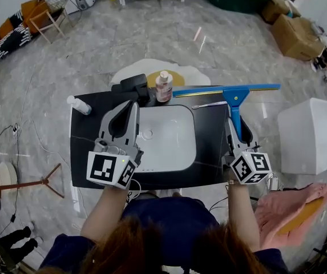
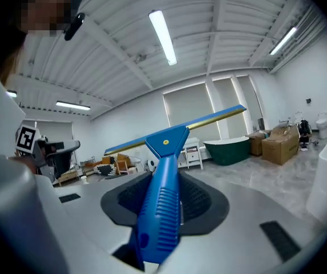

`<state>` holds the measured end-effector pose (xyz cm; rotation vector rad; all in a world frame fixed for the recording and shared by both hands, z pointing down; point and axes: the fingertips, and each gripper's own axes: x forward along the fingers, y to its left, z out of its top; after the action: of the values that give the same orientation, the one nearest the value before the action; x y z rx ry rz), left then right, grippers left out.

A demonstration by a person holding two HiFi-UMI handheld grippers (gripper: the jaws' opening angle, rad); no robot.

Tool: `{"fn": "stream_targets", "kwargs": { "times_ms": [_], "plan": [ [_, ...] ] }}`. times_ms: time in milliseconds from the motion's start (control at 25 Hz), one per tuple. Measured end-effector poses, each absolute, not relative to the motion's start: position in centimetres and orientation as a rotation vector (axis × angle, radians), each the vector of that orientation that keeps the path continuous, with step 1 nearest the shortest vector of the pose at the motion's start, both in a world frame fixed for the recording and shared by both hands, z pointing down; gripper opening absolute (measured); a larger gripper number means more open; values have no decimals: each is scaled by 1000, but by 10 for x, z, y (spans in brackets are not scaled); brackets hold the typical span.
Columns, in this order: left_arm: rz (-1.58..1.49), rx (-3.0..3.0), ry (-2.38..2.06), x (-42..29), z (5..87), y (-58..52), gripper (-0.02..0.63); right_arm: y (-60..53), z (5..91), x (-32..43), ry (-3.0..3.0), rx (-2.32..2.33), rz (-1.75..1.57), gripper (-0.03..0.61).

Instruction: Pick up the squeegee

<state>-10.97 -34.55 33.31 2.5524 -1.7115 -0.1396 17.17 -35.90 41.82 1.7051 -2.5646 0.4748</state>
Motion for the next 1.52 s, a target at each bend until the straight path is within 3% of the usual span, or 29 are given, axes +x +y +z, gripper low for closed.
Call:
{"fn": "stream_targets", "kwargs": {
  "times_ms": [680, 1520],
  "plan": [
    [-168, 2554, -1775, -106, 308, -330, 18, -345, 303, 167, -2813, 1786, 198, 158],
    [-169, 2543, -1806, -122, 304, -324, 18, -337, 283, 160, -2784, 1816, 56, 158]
  ]
}}
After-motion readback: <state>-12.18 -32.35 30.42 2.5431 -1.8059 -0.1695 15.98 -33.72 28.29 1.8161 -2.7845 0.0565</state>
